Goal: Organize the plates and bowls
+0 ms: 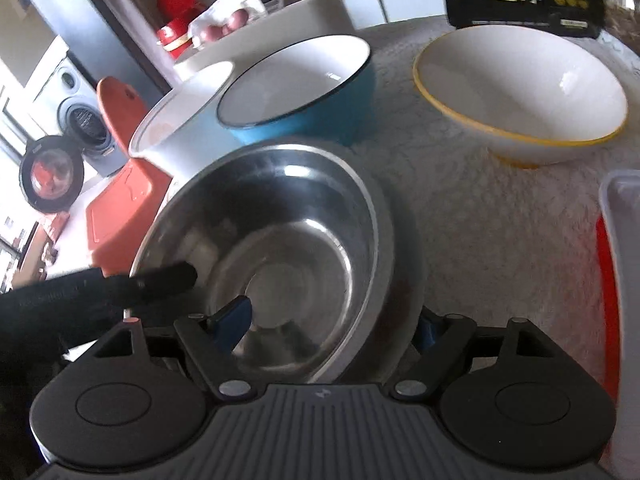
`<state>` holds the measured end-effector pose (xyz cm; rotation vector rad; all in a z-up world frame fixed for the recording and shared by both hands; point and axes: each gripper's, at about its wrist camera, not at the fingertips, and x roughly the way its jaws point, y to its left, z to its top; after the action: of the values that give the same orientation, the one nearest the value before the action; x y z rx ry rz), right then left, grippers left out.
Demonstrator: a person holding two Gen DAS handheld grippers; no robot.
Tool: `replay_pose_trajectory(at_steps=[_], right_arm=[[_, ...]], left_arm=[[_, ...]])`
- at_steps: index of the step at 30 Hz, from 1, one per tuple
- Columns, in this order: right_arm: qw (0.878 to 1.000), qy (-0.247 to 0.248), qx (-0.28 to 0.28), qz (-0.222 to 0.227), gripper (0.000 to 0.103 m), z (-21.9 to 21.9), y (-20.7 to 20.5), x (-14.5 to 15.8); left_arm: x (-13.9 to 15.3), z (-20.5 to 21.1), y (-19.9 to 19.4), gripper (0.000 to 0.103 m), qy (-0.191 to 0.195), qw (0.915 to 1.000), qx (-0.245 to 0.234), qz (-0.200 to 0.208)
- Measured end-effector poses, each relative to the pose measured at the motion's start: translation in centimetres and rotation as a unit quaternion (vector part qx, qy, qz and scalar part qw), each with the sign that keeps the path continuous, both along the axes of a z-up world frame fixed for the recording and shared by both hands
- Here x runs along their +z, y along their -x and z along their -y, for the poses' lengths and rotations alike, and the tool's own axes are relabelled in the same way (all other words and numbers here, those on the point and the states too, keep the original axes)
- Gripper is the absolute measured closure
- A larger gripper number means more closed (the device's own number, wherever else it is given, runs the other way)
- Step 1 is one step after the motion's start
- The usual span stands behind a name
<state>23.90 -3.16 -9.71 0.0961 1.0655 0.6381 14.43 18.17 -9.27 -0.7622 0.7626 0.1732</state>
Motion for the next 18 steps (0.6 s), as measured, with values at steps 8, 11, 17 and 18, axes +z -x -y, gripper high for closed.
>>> replay_pose_trajectory(at_steps=[8,11,17,18], right_arm=[[0.996,0.039,-0.004,0.075,0.02,-0.4,1.3,1.1],[0.991,0.041,-0.01,0.13,0.02,0.8,1.8,3.1],[0.968,0.057,-0.039,0.24,0.015,6.3,3.4,7.1],[0.965,0.063,-0.049,0.25,0.014,7.6,3.6,7.6]], left_arm=[[4.5,0.8,2.2,0.063,-0.095,0.9935,0.04,0.047],[6.7,1.7,3.0,0.063,-0.117,0.9893,0.047,0.073],[10.3,6.3,3.1,0.063,-0.117,0.984,-0.007,0.134],[10.6,7.3,2.7,0.063,-0.112,0.9833,-0.026,0.141]])
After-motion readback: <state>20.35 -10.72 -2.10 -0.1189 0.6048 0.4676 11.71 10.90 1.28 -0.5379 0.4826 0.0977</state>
